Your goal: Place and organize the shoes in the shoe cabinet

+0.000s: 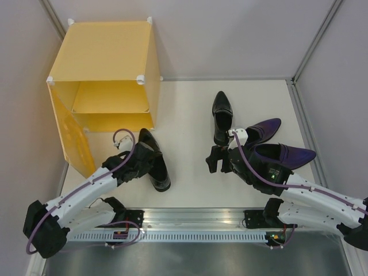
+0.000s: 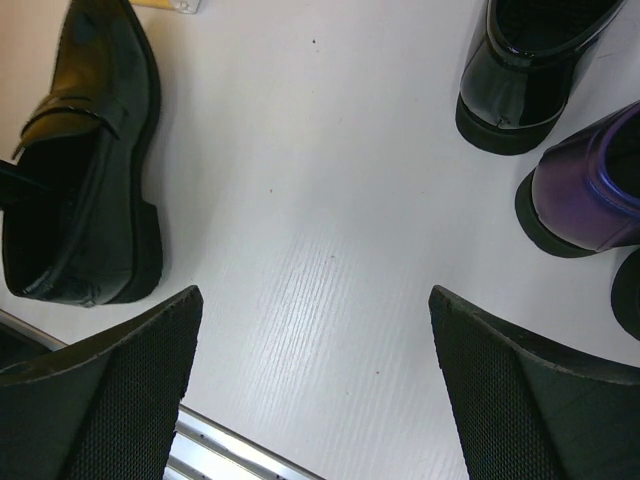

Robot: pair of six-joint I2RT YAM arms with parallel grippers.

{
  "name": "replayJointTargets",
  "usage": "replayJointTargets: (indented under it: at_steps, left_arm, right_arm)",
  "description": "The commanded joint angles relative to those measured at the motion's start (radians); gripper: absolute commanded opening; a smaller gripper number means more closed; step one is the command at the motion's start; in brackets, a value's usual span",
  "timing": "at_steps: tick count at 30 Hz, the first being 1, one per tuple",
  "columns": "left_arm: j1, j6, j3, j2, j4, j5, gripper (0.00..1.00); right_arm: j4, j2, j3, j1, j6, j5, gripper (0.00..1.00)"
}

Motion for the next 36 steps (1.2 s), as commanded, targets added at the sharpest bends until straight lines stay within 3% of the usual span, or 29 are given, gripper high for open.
replayJointTargets:
  at_steps: [1,9,23,26,31,36]
  left_arm:
    - [0.101,0.072,0.036,-0.108,-0.059,-0.081,0.02]
    - [0.307,0.179,0.110,-0.227,-0.200,-0.136,0.02]
    - [0.364,0.123,0.334,-0.323,-0.538,-0.441,0.02]
    - [0.365,0.185,0.388,-0.311,-0.501,-0.451,0.02]
    - [0.370,0.441,0.475,-0.242,-0.345,-0.461,0.02]
    - [0.474,0.667,0.587,-0.149,-0.225,-0.365,0.02]
  right_arm:
    - [-0.005,-0.020,0.004,0.006,0.011,0.010,0.97]
    - [-0.007,-0.021,0.003,0.008,0.002,0.007,0.97]
    - [0.041,0.025,0.008,0.008,-0.036,-0.039,0.97]
    - [0.041,0.026,0.014,0.008,-0.050,-0.050,0.97]
    - [0.044,-0.008,0.023,0.006,-0.079,-0.069,0.97]
    - [0.050,-0.045,0.021,0.006,-0.109,-0.077,0.98]
